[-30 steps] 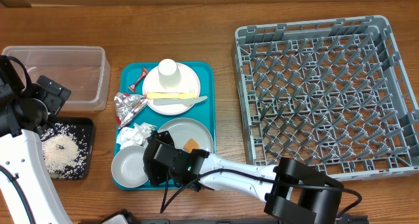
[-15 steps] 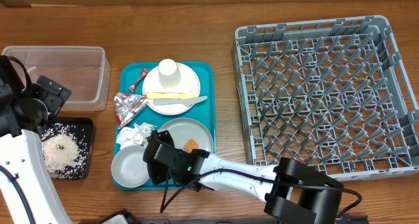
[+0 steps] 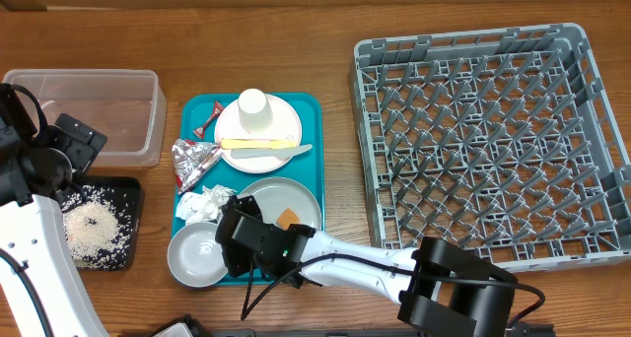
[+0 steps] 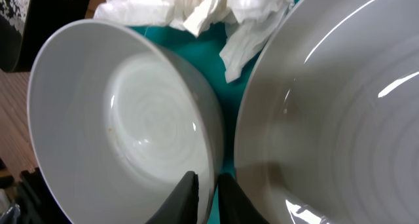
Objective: Sort waste into correct bins and load items into the dishwasher rack
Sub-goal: 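Grasp the rim of the empty white bowl with the right gripper, then lift the bowl and carry it right over the grey dish rack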
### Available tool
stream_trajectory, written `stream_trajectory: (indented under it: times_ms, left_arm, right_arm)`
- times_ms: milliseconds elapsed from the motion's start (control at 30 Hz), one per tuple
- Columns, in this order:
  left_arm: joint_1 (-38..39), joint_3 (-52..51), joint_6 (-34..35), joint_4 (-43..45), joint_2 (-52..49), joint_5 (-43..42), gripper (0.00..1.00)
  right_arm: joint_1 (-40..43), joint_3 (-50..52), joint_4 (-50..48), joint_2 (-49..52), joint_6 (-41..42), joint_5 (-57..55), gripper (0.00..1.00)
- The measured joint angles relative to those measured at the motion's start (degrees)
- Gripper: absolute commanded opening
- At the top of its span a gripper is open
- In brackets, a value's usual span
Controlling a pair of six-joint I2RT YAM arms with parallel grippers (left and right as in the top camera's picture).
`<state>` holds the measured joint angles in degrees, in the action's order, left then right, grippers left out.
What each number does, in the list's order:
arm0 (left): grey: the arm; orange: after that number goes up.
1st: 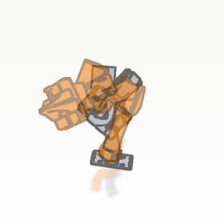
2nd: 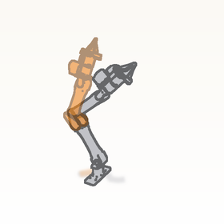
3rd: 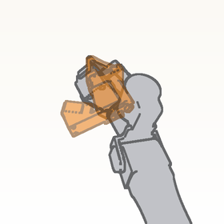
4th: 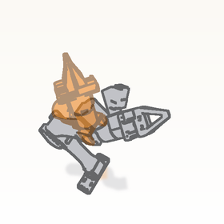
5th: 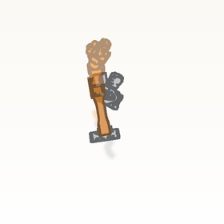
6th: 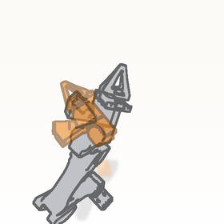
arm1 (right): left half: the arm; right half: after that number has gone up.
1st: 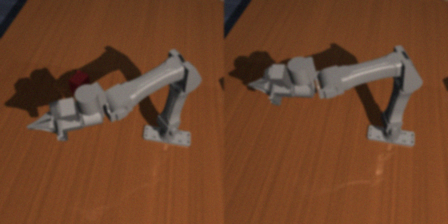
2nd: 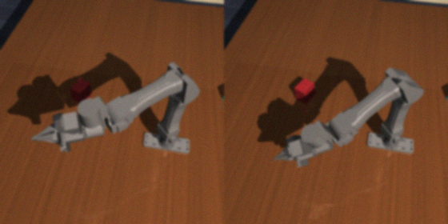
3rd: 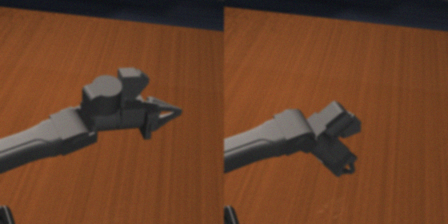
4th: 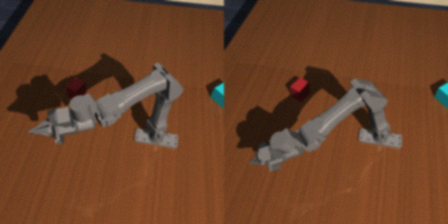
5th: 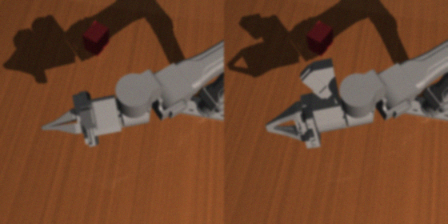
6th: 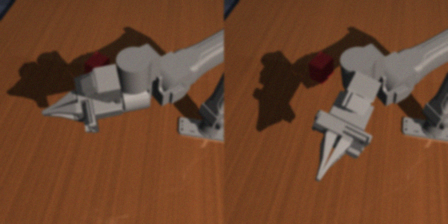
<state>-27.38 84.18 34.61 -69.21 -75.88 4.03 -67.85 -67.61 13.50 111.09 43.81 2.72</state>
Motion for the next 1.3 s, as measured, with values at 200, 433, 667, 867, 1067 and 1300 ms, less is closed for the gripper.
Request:
stream_trajectory:
  times_ms: [200,433,667,867,1067,1300]
  left_arm:
    - [0.00,0.00,0.00,0.00,0.00,0.00,1.00]
    - [0.00,0.00,0.00,0.00,0.00,0.00,1.00]
    - [0.00,0.00,0.00,0.02,0.00,0.00,1.00]
    - [0.00,0.00,0.00,0.00,0.00,0.00,1.00]
    - [0.00,0.00,0.00,0.00,0.00,-0.02,1.00]
    - [0.00,0.00,0.00,0.00,0.00,0.00,1.00]
  right_arm:
    - [0.00,0.00,-0.15,0.00,-0.11,-0.13,0.06]
    - [0.11,-1.88,2.97,0.09,-0.35,-0.13,0.04]
    - [2.58,-5.03,8.17,-0.31,-1.18,0.00,0.04]
    - [9.29,-5.07,14.86,-7.82,-2.29,0.50,0.04]
    - [18.25,-5.25,17.40,-22.69,-6.91,3.19,0.04]
    - [29.77,-5.86,29.86,-36.50,-11.13,-2.56,0.04]
